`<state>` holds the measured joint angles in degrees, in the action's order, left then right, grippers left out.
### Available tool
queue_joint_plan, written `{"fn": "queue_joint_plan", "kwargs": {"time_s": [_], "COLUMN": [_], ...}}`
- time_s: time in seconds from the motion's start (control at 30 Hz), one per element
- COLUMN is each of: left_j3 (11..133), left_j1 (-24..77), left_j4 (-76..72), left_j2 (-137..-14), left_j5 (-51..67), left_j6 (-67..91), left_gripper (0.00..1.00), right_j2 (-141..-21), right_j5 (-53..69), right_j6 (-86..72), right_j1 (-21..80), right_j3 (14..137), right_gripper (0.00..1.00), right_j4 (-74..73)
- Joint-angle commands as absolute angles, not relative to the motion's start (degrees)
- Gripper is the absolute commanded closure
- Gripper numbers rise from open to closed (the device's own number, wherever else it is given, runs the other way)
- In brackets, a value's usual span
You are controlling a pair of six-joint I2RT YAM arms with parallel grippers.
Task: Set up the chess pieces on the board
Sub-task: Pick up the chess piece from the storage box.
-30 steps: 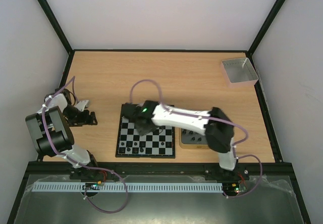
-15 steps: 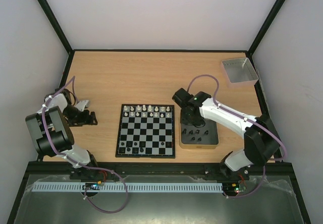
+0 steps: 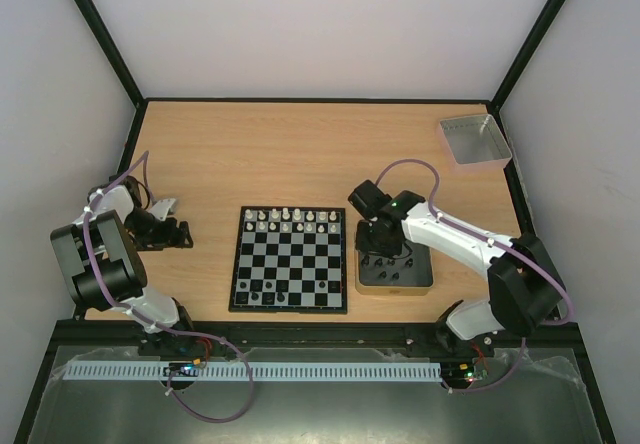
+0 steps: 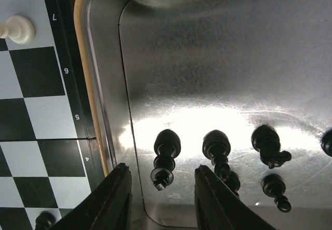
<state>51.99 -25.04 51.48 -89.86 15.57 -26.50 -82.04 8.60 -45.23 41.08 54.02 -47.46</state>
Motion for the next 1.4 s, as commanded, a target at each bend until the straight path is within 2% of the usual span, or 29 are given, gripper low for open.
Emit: {"fn": "queue_joint_plan", "kwargs": {"time_s": [0.0,0.57,0.73,1.0,1.17,1.37], "left_j3": [51.3,51.4,51.4,51.4,51.4,51.3], "left_j1": [-25.0,-24.9,-24.9,-24.9,-25.0,-24.9], "left_j4": [52.2,52.4,52.4,52.5,52.5,52.5], "left_j2": [-89.4,-90.4,-90.3,-90.3,-90.4,-90.8], "left_j5": [15.5,15.8,15.8,16.0,16.1,16.3], "left_j6": [-26.2,-26.5,-26.5,-26.5,-26.6,-26.8], "left_gripper": [0.1,0.1,0.1,0.1,0.1,0.1], "right_j2": [-82.4,-83.2,-84.1,-86.7,-86.2,-85.1], "right_j5": [9.8,13.3,13.2,13.0,9.6,4.6], "right_j6": [-44.8,-43.5,-42.8,-41.3,-40.5,-38.5], "right_j1": [40.8,40.8,40.8,40.8,40.9,40.9], "right_j3": [52.9,49.6,50.5,51.4,54.4,62.0], "right_gripper": [0.68,0.74,0.82,0.86,0.9,0.91], "right_j4": [-46.2,-43.9,-43.8,-44.3,-48.1,-57.5]}}
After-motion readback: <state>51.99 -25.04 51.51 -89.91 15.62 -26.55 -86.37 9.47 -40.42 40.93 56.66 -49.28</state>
